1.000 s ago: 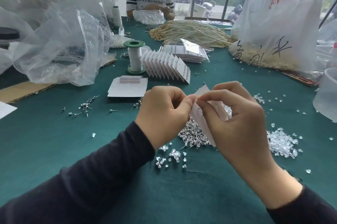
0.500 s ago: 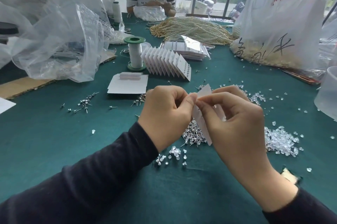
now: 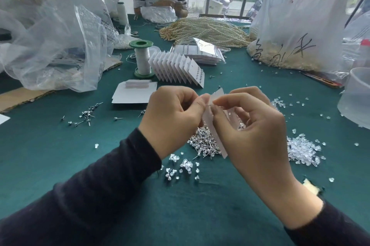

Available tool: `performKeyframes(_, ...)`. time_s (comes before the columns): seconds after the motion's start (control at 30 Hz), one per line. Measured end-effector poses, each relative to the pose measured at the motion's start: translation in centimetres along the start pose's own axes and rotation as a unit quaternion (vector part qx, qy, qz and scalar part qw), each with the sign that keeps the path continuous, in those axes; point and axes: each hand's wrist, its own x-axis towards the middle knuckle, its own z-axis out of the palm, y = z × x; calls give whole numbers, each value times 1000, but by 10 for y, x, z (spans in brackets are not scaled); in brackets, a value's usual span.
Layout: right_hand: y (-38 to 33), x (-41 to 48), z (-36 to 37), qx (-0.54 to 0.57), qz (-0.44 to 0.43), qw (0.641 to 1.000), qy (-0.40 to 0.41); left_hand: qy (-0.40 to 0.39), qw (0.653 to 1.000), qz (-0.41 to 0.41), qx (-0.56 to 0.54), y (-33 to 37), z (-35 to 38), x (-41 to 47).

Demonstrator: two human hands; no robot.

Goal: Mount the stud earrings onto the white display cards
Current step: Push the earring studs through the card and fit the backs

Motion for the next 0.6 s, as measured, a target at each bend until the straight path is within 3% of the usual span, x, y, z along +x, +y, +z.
performKeyframes(0.6,-5,0,-2,-33,-13,998,-47,39,987,77,139,4,0,-6)
